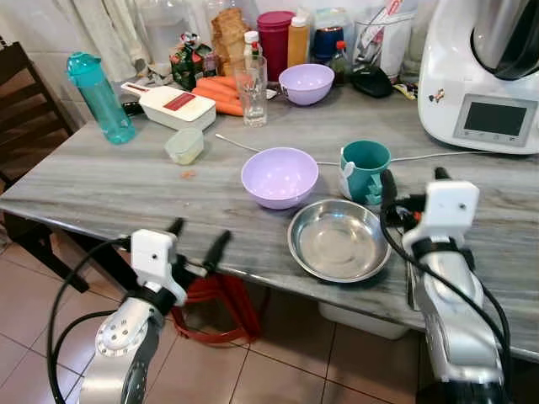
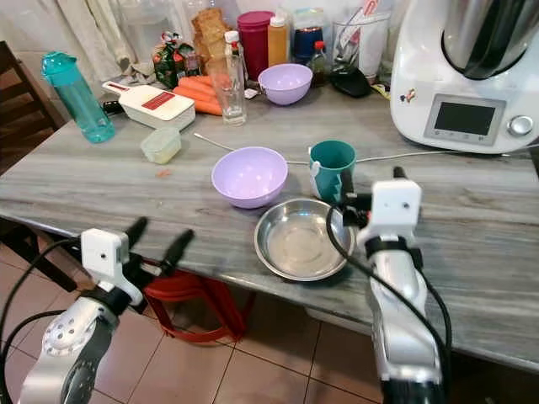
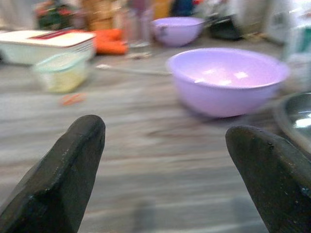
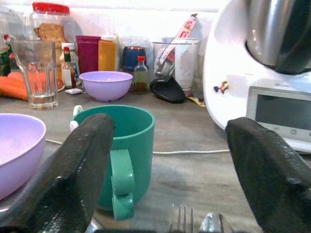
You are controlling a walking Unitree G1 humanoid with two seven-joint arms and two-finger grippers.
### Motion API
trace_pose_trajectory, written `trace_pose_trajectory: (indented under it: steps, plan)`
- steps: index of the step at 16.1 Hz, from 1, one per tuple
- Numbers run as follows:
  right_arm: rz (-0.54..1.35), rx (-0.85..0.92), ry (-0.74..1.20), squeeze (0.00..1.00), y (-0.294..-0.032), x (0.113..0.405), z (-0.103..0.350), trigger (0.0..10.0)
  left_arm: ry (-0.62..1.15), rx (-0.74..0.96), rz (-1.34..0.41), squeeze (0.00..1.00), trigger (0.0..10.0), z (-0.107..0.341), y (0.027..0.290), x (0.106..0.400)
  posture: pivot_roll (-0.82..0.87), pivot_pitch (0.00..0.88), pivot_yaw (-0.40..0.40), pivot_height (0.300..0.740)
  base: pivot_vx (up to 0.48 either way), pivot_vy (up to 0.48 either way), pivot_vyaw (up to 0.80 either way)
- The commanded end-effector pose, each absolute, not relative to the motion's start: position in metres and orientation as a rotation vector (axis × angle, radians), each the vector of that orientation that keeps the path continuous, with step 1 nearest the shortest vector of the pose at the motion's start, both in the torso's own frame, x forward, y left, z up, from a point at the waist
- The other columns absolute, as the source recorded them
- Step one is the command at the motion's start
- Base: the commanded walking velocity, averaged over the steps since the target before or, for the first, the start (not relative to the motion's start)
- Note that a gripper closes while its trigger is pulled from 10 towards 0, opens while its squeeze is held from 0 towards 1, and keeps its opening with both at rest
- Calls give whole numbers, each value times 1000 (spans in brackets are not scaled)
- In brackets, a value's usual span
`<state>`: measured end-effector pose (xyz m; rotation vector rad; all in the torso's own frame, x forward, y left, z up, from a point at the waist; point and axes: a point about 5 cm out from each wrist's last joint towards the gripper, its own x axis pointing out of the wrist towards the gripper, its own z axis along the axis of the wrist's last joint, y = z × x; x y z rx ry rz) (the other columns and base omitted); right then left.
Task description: Setting the table
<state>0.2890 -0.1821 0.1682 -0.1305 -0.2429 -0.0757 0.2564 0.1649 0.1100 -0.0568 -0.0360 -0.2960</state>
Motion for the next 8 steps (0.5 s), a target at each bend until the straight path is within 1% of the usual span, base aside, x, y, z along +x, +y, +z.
trace_pose_trajectory:
  steps: [1, 5, 8]
  plan:
    - [-67, -106, -254, 1000, -177, 283, 171, 10000, -6, -45, -216, 0, 10000, 104, 175, 258, -47, 24, 105, 740, 0, 0, 0]
    - [-41, -103, -239, 1000, -167, 268, 166, 10000, -3, -37, -137, 0, 10000, 100, 181, 263, -50, 8, 104, 740, 0, 0, 0]
    - [-42, -97, -238, 1000, -166, 268, 166, 10000, -9, -14, -88, 0, 10000, 100, 186, 268, -51, 0, 104, 740, 0, 0, 0]
